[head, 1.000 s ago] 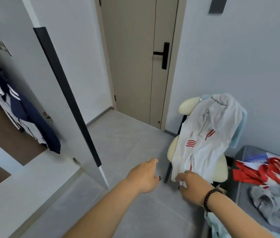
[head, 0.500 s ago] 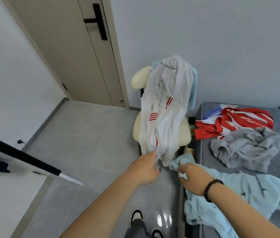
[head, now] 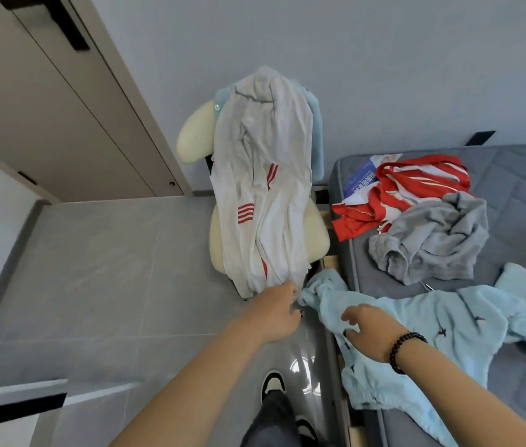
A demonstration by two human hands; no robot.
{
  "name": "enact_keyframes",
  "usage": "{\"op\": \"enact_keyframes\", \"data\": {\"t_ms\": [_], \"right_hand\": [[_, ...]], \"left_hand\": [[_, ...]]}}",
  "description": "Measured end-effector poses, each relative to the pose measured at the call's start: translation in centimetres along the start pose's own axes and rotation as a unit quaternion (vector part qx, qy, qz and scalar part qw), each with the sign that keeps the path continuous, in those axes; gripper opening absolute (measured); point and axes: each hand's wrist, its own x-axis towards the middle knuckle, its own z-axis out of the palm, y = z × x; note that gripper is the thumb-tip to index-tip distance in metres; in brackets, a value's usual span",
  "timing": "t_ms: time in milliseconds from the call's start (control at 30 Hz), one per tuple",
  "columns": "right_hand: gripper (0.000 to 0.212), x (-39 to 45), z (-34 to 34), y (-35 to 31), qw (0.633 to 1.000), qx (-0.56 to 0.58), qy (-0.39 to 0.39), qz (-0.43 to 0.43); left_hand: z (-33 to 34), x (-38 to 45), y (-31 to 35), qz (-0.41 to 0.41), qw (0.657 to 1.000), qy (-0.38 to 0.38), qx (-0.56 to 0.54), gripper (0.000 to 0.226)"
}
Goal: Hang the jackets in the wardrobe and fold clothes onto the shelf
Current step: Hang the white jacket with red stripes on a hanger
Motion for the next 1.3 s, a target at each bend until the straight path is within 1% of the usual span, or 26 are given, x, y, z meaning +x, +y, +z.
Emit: {"op": "enact_keyframes", "data": {"t_ms": [267, 367, 500, 667, 733, 867, 1000, 1067, 1133, 1200, 1267, 1300], "right_hand": [[0.033, 5.9, -5.5, -5.9, 0.997, 0.013, 0.057, -0.049], [0.037, 7.4, -7.3, -7.3, 0.997, 0.036, 0.049, -0.052], [0.037, 10.0, -10.1, -8.2, 0.996, 0.031, 0.043, -0.068], [0.033, 16.1, -15.4, -9.1, 0.994, 0.047, 0.066, -0.077], [0.033, 19.2, -17.4, -10.1, 0.992, 0.050, 0.063, -0.096], [0.033, 25.7, -21.4, -13.1, 0.988, 0.035, 0.031, -0.150], [0.035, 32.3, -26.0, -16.8, 0.979, -0.019, 0.014, -0.204], [0.037, 35.6, -28.3, -18.8, 0.973, -0.049, 0.014, -0.226], [0.039, 38.8, -30.1, -21.0, 0.967, -0.070, 0.046, -0.240], [0.040, 41.5, -30.8, -23.1, 0.960, -0.094, 0.092, -0.248], [0.042, 43.6, -30.7, -24.6, 0.947, -0.154, 0.114, -0.259], [0.045, 44.6, -30.6, -25.1, 0.934, -0.204, 0.119, -0.268]], "left_hand": [[-8.1, 4.3, -2.8, -0.023, 1.000, 0.017, -0.005, 0.049], [-10.0, 5.5, -3.2, -0.020, 0.999, 0.025, -0.018, 0.049], [-12.4, 7.9, -3.7, -0.025, 0.999, 0.037, -0.031, 0.050], [-16.4, 11.8, -4.5, -0.051, 0.994, 0.072, -0.072, 0.049], [-18.5, 13.6, -4.8, -0.063, 0.990, 0.093, -0.087, 0.048], [-22.6, 17.1, -5.4, -0.102, 0.980, 0.125, -0.118, 0.048], [-25.8, 20.0, -6.2, -0.147, 0.961, 0.157, -0.172, 0.048], [-26.7, 21.0, -6.8, -0.159, 0.947, 0.180, -0.213, 0.045], [-27.2, 21.7, -7.5, -0.170, 0.935, 0.203, -0.237, 0.041], [-27.6, 22.1, -8.4, -0.184, 0.931, 0.207, -0.236, 0.042], [-28.0, 22.3, -9.1, -0.203, 0.929, 0.200, -0.235, 0.047], [-28.1, 22.3, -9.5, -0.212, 0.928, 0.198, -0.233, 0.047]]}}
